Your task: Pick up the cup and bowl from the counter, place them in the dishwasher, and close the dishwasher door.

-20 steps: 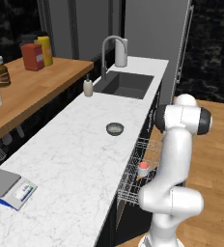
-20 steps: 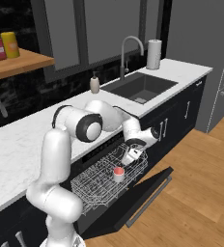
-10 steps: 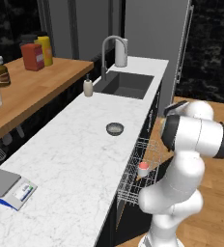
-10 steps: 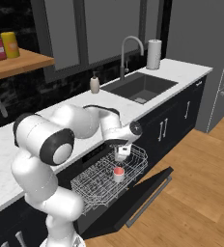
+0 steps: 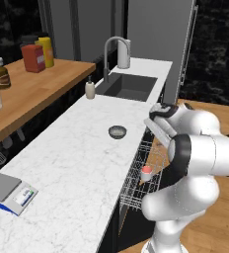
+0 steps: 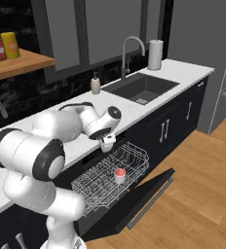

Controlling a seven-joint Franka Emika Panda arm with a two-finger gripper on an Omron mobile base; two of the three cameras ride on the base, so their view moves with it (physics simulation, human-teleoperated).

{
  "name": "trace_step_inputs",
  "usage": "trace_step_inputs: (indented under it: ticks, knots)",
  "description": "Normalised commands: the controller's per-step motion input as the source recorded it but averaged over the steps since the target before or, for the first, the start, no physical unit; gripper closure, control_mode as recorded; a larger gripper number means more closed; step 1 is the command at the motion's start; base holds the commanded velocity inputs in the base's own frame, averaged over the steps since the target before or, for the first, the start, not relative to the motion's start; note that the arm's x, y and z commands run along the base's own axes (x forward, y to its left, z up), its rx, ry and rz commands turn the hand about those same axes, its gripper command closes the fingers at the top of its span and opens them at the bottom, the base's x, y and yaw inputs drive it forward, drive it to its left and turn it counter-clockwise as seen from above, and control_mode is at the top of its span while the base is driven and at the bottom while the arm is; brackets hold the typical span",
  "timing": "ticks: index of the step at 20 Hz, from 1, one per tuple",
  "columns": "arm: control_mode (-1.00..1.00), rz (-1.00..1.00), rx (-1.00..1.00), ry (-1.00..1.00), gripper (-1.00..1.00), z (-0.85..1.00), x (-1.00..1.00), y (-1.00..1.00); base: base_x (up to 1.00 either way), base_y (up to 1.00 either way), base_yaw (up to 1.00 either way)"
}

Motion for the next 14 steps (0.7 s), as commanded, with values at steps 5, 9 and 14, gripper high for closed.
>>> trace_step_inputs:
  ticks: [5, 9, 14]
  knots:
    - [-1.0, 0.22, -0.06, 0.05, -1.0, 0.14, 0.4, 0.43, 0.0, 0.0, 0.0]
    - [-1.0, 0.18, -0.04, 0.08, -1.0, 0.0, 0.3, 0.34, 0.0, 0.0, 0.0]
    - [-1.0, 0.14, -0.05, 0.06, -1.0, -0.04, 0.26, 0.37, 0.0, 0.0, 0.0]
